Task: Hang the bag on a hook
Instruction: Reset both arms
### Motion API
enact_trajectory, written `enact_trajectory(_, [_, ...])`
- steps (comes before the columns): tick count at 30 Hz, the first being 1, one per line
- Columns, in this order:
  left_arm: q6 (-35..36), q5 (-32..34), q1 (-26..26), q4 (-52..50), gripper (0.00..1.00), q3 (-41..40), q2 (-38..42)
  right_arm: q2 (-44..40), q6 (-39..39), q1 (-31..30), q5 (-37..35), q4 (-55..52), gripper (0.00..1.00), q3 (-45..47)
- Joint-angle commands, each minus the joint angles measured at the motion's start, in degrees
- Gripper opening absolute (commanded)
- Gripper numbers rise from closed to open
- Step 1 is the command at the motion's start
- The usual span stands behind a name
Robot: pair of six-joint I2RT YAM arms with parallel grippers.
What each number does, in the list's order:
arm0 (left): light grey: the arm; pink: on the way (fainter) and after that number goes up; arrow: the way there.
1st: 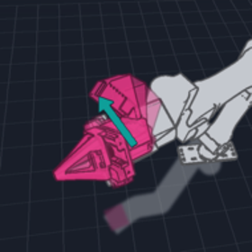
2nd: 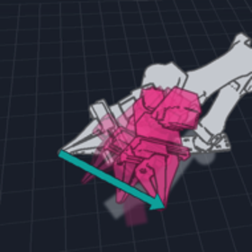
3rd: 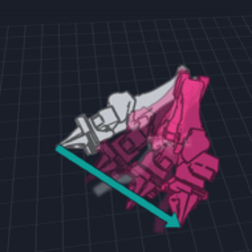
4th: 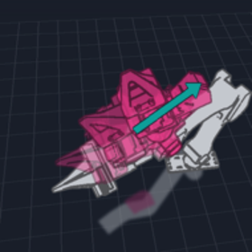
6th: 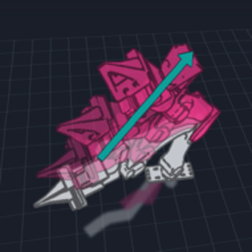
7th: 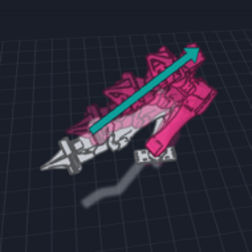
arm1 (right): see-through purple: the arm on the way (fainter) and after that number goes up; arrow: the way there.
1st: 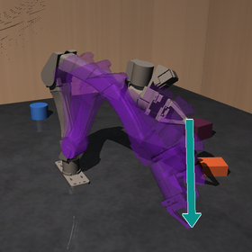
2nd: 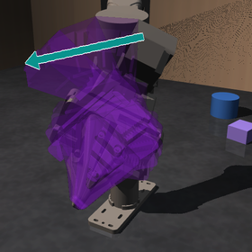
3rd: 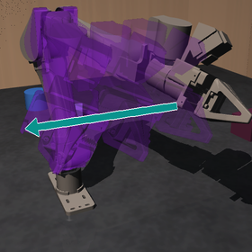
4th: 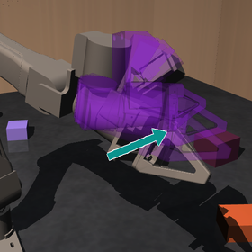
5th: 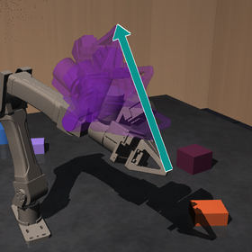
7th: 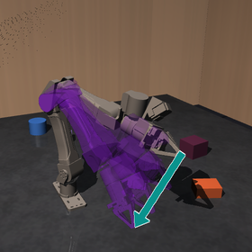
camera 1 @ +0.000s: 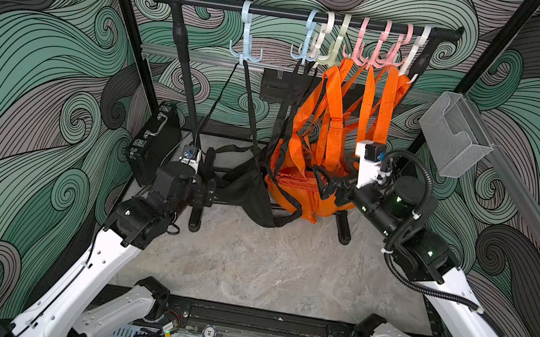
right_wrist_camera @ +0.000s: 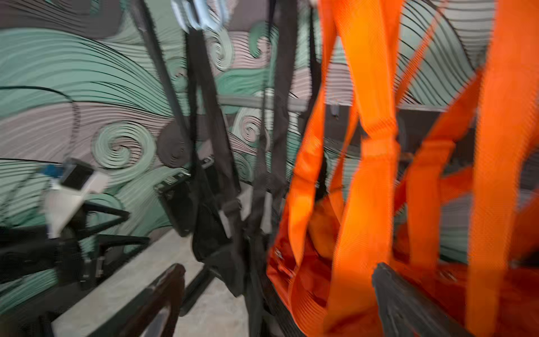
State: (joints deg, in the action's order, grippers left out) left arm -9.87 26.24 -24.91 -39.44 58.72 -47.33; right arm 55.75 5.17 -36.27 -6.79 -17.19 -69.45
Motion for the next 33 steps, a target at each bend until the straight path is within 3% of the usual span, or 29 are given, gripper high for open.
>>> enact_trajectory(1, [-4.34, 12.95, 1.56, 4.47, 0.99, -5.78, 2.72, -6.89, 2.87, 2.39, -20.68, -4.17, 0.99, 11.23])
enact_trajectory(3, [-5.66, 11.69, 3.19, 4.45, 0.99, -9.50, 3.42, -11.55, 1.29, 5.96, -22.02, -3.67, 0.99, 19.40])
enact_trajectory(5, [-6.48, 13.91, 4.53, 5.17, 0.99, -13.15, 3.11, -15.48, 1.15, 9.41, -27.78, 1.25, 0.99, 27.16])
enact_trajectory(8, [-6.73, 14.29, 7.07, 7.42, 0.99, -17.43, 2.47, -18.74, -3.06, 16.34, -26.50, 11.46, 0.99, 37.90])
enact_trajectory(11, [-5.23, 15.09, 9.43, 14.68, 0.99, -22.53, 1.61, -16.66, 0.39, 23.19, -24.58, 19.47, 0.99, 43.05])
enact_trajectory(15, [-5.32, 17.28, 13.09, 21.26, 0.99, -25.89, -1.09, -9.53, 0.23, 28.88, -23.49, 30.16, 0.99, 45.73])
enact_trajectory(17, [-6.00, 17.60, 14.94, 26.08, 0.99, -27.48, -2.83, -5.92, -1.99, 30.87, -18.18, 37.58, 0.99, 48.16])
enact_trajectory(19, [-6.36, 17.34, 16.68, 32.78, 0.99, -29.76, -4.73, 0.23, -0.22, 31.90, -17.33, 44.70, 0.99, 49.83])
enact_trajectory(23, [-2.04, 11.08, 20.39, 45.39, 0.99, -33.38, -11.86, 11.52, -2.42, 32.05, -12.27, 53.81, 0.99, 49.42])
enact_trajectory(27, [-2.27, 6.43, 25.43, 55.83, 0.99, -35.03, -19.72, 21.26, -1.71, 34.01, -11.50, 62.81, 0.99, 50.51])
enact_trajectory(29, [-2.78, 1.36, 26.34, 62.06, 0.99, -35.65, -21.69, 27.13, -1.85, 34.42, -11.55, 75.83, 0.99, 53.66])
enact_trajectory(30, [-2.14, 0.10, 26.34, 64.16, 0.99, -35.15, -23.55, 29.19, -2.56, 34.80, -8.84, 76.50, 0.99, 52.90])
enact_trajectory(31, [-1.52, 0.19, 26.40, 65.67, 0.98, -34.22, -25.56, 29.01, -3.07, 35.33, -4.47, 69.54, 0.99, 50.88])
enact_trajectory(33, [-1.19, -1.81, 26.81, 70.67, 0.99, -33.69, -29.29, 34.54, -3.72, 35.68, -3.78, 77.41, 0.99, 50.58])
